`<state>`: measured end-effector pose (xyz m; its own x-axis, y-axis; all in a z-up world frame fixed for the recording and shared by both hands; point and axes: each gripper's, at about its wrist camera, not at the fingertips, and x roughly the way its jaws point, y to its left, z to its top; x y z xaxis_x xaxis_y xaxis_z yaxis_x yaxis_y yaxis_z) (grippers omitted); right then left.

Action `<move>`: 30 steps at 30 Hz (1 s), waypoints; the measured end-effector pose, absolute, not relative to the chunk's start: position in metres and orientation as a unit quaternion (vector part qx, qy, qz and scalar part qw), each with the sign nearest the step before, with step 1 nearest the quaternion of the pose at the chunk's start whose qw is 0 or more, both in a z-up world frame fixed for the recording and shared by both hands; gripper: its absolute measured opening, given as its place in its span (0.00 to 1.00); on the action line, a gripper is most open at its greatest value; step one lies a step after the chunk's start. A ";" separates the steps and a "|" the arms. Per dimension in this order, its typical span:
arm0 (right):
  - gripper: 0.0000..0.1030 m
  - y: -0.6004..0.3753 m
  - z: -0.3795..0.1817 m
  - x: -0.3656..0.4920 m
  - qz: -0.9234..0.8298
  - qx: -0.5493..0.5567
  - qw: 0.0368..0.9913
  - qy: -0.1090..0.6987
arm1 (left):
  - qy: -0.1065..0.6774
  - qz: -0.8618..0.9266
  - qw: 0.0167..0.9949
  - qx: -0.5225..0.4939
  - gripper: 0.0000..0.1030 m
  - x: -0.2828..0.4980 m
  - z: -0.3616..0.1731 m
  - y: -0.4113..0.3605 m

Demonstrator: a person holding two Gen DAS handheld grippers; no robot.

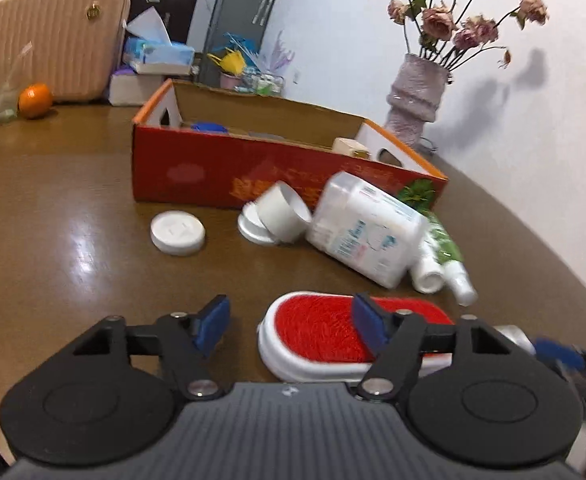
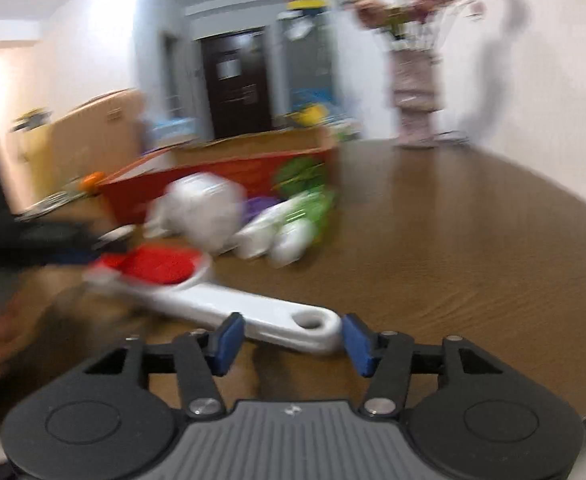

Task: Organize rigid objects
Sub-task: 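Lift the red lint roller with the left gripper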

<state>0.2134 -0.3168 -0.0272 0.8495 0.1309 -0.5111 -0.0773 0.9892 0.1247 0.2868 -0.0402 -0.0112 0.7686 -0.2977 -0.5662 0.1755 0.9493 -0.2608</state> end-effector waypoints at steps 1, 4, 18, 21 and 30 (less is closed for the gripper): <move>0.42 -0.322 -0.027 0.221 0.029 0.052 0.962 0.265 | 0.316 -0.128 0.934 -0.105 0.66 0.284 -0.013 -0.039; 0.42 -0.341 -0.027 0.239 0.020 0.086 0.961 0.263 | 0.316 -0.126 0.933 -0.116 0.66 0.282 -0.014 -0.038; 0.27 -0.359 -0.025 0.278 0.060 0.127 0.944 0.298 | 0.319 -0.130 0.929 -0.134 0.68 0.282 -0.011 -0.035; 0.26 -0.355 -0.024 0.278 0.062 0.119 0.943 0.306 | 0.322 -0.140 0.925 -0.148 0.69 0.281 -0.008 -0.034; 0.14 -0.361 -0.032 0.282 0.085 0.168 0.931 0.312 | 0.337 -0.134 0.916 -0.171 0.59 0.276 -0.014 -0.039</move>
